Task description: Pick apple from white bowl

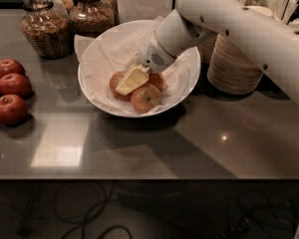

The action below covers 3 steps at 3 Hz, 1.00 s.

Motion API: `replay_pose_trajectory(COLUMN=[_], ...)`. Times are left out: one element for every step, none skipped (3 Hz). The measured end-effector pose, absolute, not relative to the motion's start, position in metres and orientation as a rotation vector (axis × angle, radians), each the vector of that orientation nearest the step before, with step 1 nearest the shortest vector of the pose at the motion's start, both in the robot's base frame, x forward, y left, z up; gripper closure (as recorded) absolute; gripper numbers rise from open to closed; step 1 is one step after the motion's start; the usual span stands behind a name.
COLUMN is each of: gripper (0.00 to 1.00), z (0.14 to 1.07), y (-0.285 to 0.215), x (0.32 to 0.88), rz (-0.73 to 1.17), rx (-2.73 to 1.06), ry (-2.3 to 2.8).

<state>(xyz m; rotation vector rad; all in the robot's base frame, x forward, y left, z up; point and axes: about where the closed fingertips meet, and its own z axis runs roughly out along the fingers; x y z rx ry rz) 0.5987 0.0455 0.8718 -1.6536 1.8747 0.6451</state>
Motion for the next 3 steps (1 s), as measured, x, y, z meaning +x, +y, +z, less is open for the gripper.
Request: replay_pose_trajectory(gripper=[0.4,0.42,0.47], z=[0.8688,0.8677,0.867], y=[0.0458,0.045,0.044], x=[0.5992,0.6002,0.6014], rz=[0.65,0.651,0.653], rx=[-1.657,-1.657,-1.655], ry=[1.886,1.895,1.904])
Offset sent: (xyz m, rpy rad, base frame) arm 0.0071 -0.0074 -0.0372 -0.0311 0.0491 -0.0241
